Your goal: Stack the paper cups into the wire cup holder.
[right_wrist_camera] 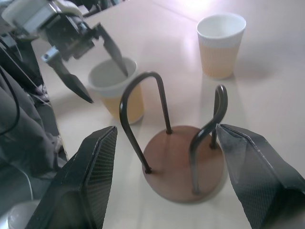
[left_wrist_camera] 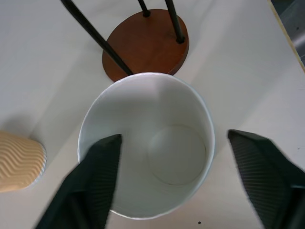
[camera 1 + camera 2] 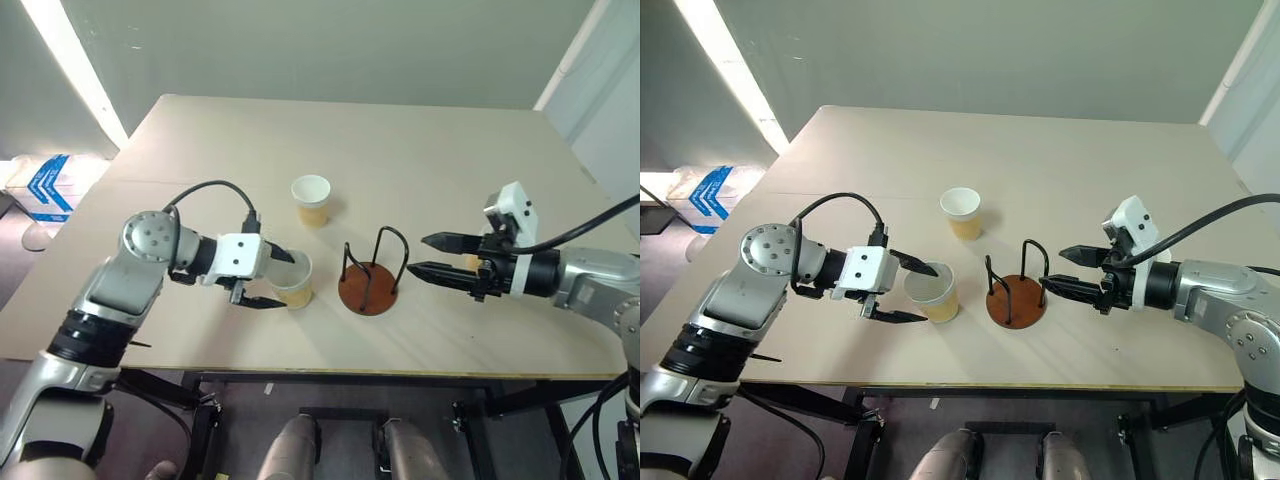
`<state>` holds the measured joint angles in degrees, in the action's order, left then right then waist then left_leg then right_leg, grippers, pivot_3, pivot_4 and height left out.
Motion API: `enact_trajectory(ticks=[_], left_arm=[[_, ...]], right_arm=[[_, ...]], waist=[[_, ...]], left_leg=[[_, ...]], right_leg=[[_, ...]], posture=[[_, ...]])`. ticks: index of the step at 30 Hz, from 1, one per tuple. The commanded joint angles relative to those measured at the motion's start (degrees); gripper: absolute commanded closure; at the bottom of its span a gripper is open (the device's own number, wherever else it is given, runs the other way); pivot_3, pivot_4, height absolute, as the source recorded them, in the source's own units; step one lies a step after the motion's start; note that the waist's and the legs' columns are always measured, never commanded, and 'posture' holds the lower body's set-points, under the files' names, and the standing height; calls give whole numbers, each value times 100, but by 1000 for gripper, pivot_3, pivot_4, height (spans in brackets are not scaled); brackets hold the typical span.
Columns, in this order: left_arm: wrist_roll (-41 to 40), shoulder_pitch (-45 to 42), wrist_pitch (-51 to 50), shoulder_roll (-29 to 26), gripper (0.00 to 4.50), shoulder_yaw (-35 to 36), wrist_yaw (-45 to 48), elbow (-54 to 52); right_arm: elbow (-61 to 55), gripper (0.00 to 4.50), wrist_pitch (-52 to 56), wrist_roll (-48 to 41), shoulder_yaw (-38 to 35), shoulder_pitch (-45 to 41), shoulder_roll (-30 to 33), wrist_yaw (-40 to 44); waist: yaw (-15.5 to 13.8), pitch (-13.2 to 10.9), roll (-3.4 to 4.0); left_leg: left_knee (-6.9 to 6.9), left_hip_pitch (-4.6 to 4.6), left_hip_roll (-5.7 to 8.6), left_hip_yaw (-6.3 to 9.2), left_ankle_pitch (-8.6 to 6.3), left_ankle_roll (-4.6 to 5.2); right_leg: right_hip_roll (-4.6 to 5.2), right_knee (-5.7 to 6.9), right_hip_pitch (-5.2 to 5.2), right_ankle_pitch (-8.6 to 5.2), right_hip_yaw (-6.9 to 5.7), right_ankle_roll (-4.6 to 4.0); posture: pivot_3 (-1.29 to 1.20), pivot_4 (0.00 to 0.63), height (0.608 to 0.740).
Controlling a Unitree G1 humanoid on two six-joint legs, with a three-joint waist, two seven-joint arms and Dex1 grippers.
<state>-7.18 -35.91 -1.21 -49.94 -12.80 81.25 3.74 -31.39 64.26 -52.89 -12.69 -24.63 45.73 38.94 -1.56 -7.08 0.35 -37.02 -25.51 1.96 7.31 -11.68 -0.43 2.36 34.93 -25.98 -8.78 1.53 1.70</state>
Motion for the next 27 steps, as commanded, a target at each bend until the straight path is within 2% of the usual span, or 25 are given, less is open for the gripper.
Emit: enact_trajectory(ticks=[1, 8, 16, 27], left_arm=[[-21, -126, 93, 59, 2044, -23, 123, -21], [-80, -251, 107, 128, 4467, -29, 297, 85], [-280, -561, -95, 165, 4467, 41, 609, 226], [-1328, -1792, -1616, 199, 4467, 477, 988, 460]], right_arm=[[-205, 984, -150, -310, -376, -61, 88, 2], [-469, 984, -396, -816, -732, -195, 500, 297], [-448, 984, -609, -1003, -709, -314, 805, 297], [-515, 984, -882, -1188, -726, -231, 1150, 567]], waist=[[1, 0, 0], [1, 0, 0], [-5, 0, 0], [-3, 0, 0]], left_leg=[[0, 0, 0, 0, -1, 1], [-4, -2, 0, 0, -1, -1], [-6, -3, 0, -1, 1, 3], [-11, -15, 0, -1, 9, 24]], right_leg=[[0, 0, 0, 0, 0, 0], [0, 1, 0, 0, 0, 1], [0, 1, 1, -1, 0, 3], [0, -6, -1, 2, -1, 19]], posture=[[0, 150, 740], [0, 150, 740], [0, 150, 740], [0, 150, 740]])
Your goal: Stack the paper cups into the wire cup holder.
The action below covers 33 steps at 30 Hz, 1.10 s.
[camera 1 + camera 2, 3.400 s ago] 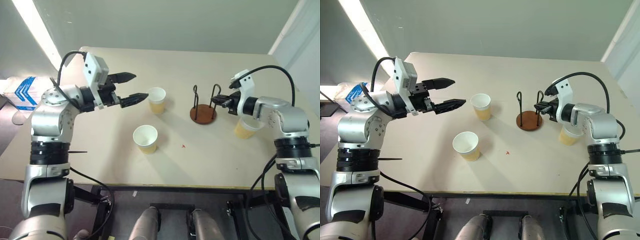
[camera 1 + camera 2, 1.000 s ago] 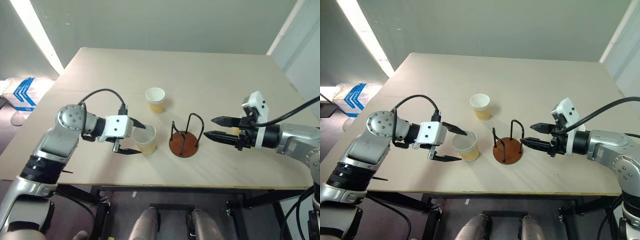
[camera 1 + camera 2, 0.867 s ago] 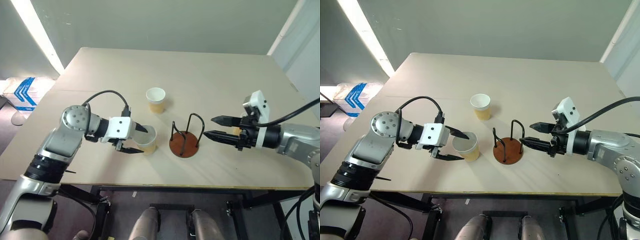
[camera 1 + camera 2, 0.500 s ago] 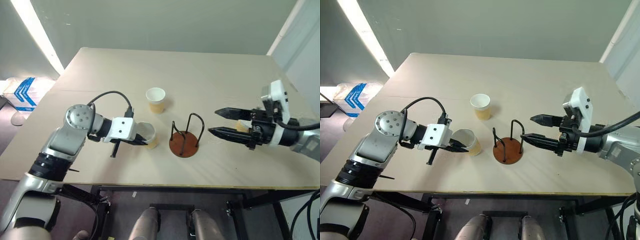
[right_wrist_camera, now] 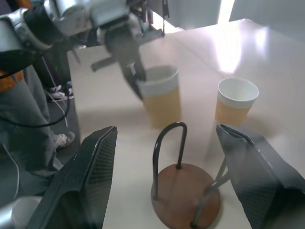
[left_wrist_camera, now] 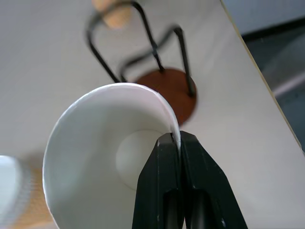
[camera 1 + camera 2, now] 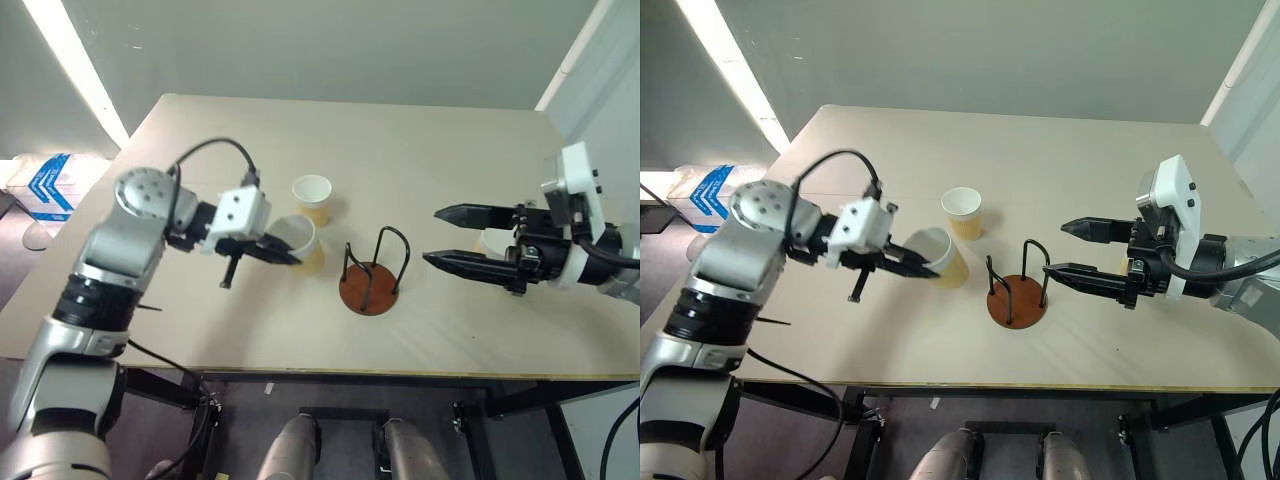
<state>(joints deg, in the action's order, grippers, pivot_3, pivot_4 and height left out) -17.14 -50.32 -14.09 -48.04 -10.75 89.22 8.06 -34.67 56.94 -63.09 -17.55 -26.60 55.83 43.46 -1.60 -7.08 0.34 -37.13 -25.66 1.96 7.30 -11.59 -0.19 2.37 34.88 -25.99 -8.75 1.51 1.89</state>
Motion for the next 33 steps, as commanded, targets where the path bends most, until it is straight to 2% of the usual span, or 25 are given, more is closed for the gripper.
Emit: enact_trajectory(ticks=[1, 9, 16, 21, 33], left_arm=[[-408, -460, -408, 15, 4467, 286, 253, 50], [-1178, -1311, -542, 175, 4467, -206, 328, 240], [-1559, -1937, 130, 401, 4467, -1171, 328, 772], [-1657, -2419, 727, 820, 4467, -1842, 328, 1431], [-1841, -2870, 1809, 1087, 4467, -3099, 328, 2057]], right_arm=[[-217, 984, -153, -213, -254, 1, 160, 118], [-342, 984, -144, -562, -360, 140, 322, -37], [-532, 984, -131, -841, -615, 349, 458, -384], [-666, 984, -141, -1120, -917, 558, 554, -705], [-944, 984, -274, -1591, -1392, 1080, 764, -1336]], waist=[[0, 0, 0], [-20, 0, 0], [-32, -1, 1], [-73, -1, 2], [-93, -2, 3]], left_leg=[[0, -1, 0, 0, 6, 9], [-25, -25, 2, 1, 1, 29], [-67, -35, 3, -3, -18, 41], [-96, -43, 11, -1, -32, 53], [-104, -46, 22, -16, -61, 68]], right_leg=[[0, -2, 0, 0, 0, 2], [1, -6, -2, 6, 2, 44], [3, -1, 1, 14, 3, 71], [7, -7, 13, 19, 8, 96], [19, -6, 13, 0, 17, 162]], posture=[[0, 150, 740], [0, 150, 740], [0, 150, 740], [0, 150, 740], [0, 150, 740]])
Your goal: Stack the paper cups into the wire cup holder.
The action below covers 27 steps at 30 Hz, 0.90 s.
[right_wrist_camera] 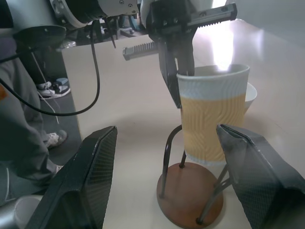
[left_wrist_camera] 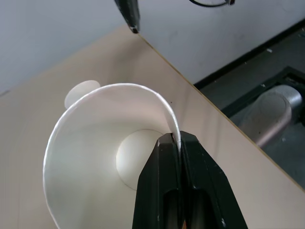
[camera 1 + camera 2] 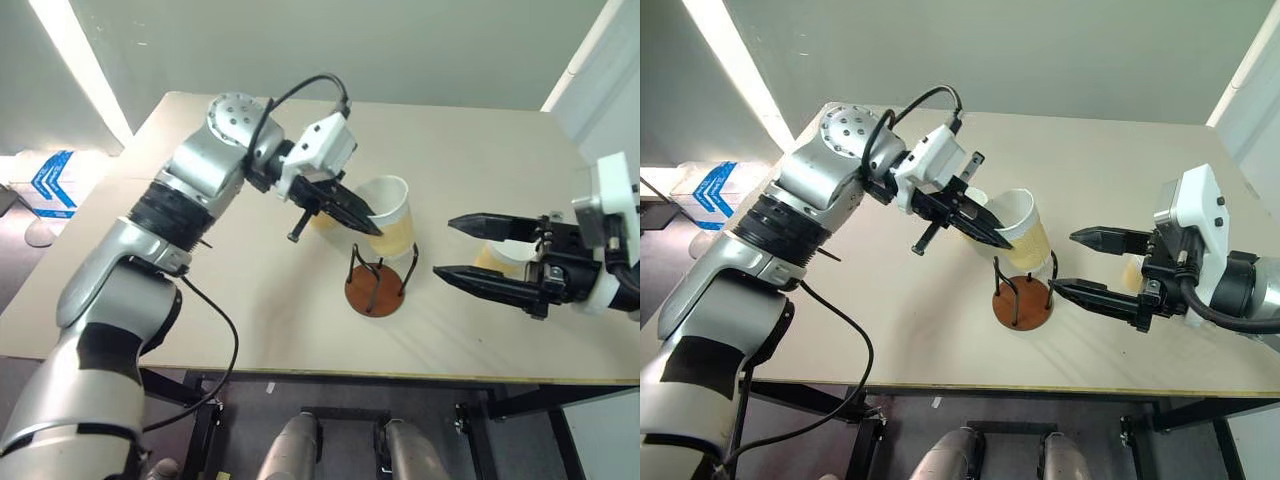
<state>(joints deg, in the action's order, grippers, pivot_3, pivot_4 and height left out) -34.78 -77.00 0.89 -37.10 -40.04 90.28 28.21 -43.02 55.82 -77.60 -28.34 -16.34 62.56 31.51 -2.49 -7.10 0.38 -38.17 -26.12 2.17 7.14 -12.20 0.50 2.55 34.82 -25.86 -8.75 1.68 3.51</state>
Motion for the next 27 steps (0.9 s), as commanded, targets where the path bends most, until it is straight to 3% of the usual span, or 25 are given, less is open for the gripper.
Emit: enact_trajectory(ticks=[1, 6, 9, 13, 19, 23, 27], left_arm=[[-74, -212, 381, -11, 4467, -278, 222, 63], [194, -263, 935, -41, 4467, -856, 222, 220], [450, -289, 1226, 134, 4467, -853, 222, 522], [392, -254, 939, 478, 3544, -460, 222, 694], [342, -227, 521, 720, 1372, 305, 222, 695], [433, -129, 219, 662, 38, 1084, 215, 656], [589, 112, -153, 496, 38, 1763, 84, 544]], right_arm=[[-126, 984, -182, -154, -339, 103, 93, -173], [-150, 984, -292, -124, -403, 323, 99, -248], [-109, 984, -363, 20, -393, 382, 121, -303], [142, 984, -410, 329, -261, 309, 161, -460], [288, 984, -450, 890, -132, 339, 224, -394], [518, 984, -537, 1791, 207, 356, 471, -277], [829, 984, -839, 3006, 686, 705, 1000, 250]], waist=[[-9, 0, 0], [-28, 0, 0], [-35, 0, 0], [-56, 0, -1], [-65, 0, 0], [-63, -1, 1], [-65, 0, 3]], left_leg=[[-2, -1, 1, -1, -1, -1], [-9, -5, 7, -4, -4, -8], [-13, -5, 8, -7, -8, -12], [-16, -6, 13, -11, -18, 4], [-22, -4, 16, -27, -18, 5], [-23, -2, 16, -33, -18, 5], [-25, 1, 17, -37, -18, 6]], right_leg=[[1, 0, 1, -4, 0, 6], [7, -1, 3, -15, 4, 24], [11, -1, 5, -16, 4, 27], [19, -2, 7, -17, 2, 29], [30, -1, 8, -17, 1, 38], [32, -1, 7, -19, 1, 41], [37, 0, 8, -21, 2, 44]], posture=[[0, 150, 740], [0, 150, 740], [0, 150, 740], [0, 150, 740], [0, 150, 740], [0, 150, 740], [0, 150, 740]])
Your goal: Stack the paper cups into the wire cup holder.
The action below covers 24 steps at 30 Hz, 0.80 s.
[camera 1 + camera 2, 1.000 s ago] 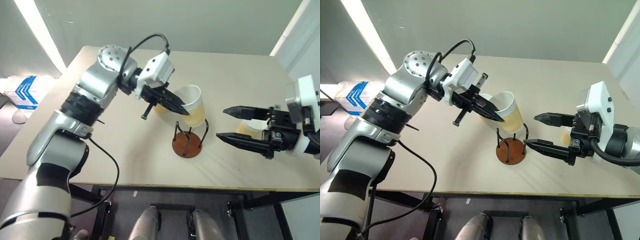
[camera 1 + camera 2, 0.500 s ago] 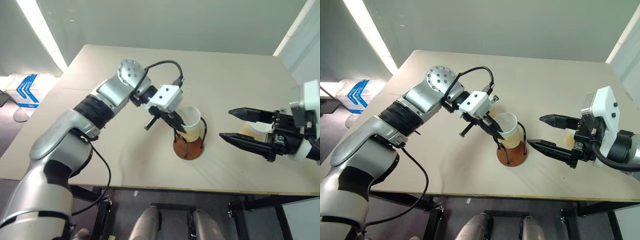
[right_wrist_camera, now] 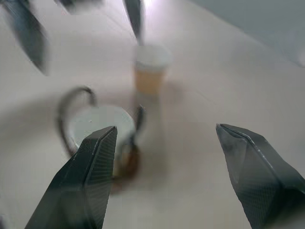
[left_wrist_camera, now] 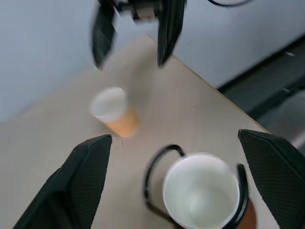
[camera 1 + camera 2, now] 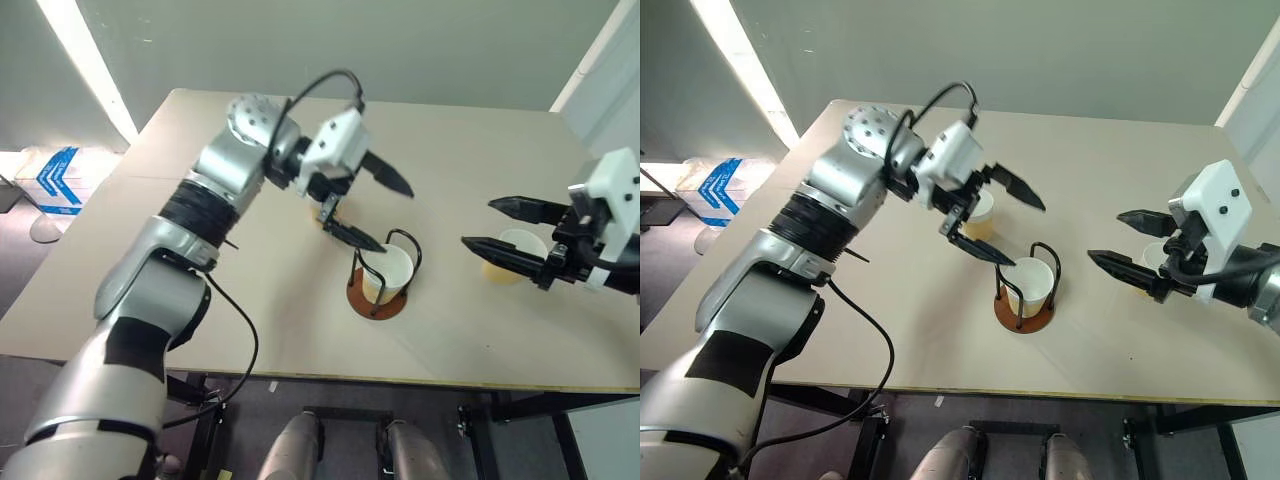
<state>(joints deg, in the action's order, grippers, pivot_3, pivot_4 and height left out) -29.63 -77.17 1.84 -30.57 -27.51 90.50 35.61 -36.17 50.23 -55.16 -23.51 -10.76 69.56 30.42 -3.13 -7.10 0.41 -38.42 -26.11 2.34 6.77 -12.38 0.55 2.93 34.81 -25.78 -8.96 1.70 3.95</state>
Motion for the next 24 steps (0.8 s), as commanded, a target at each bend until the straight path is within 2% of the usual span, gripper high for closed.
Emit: enact_trajectory(ticks=[1, 6, 10, 16, 19, 24], left_arm=[[92, 222, -345, -221, 38, 668, 1, -258], [-66, 1108, -1278, -684, 38, 1479, -580, -1352], [-43, 1696, -1851, -761, 38, 2070, -1519, -2075], [-35, 2451, -2507, -722, 38, 2588, -2550, -2961], [-10, 2685, -2634, -739, 38, 2676, -2724, -3271], [3, 2840, -2730, -765, 38, 2699, -2819, -3511]], right_arm=[[210, 984, -367, 997, 311, 217, 407, 490], [715, 984, -886, 2001, 960, 267, 795, 1178], [1414, 984, -1434, 2798, 1654, -118, 892, 1648], [2614, 984, -2094, 3723, 2608, -1006, 599, 2402], [3189, 984, -2365, 4108, 2941, -1346, 416, 2757], [4018, 984, -2780, 4661, 3349, -1888, 18, 3171]], waist=[[2, 1, 3], [25, 0, 10], [31, -1, 10], [56, -1, 11], [54, -1, 11], [83, -1, 12]], left_leg=[[0, 0, 0, 1, 0, 0], [0, 4, -2, -15, -1, 2], [-17, 3, -2, -17, -1, 3], [-44, 24, -1, -22, -5, 22], [-55, 28, -3, -20, -29, 70], [-55, 34, -3, -17, -18, 73]], right_leg=[[0, 0, 1, 0, -1, 0], [0, 1, -2, -3, 5, 4], [-1, 5, 2, -2, 5, 5], [0, 7, 28, 6, 9, 2], [-2, 12, 34, 13, 8, -6], [-2, 14, 37, 31, 8, -26]], posture=[[0, 150, 740], [0, 150, 740], [0, 150, 740], [0, 150, 740], [0, 150, 740], [0, 150, 740]])
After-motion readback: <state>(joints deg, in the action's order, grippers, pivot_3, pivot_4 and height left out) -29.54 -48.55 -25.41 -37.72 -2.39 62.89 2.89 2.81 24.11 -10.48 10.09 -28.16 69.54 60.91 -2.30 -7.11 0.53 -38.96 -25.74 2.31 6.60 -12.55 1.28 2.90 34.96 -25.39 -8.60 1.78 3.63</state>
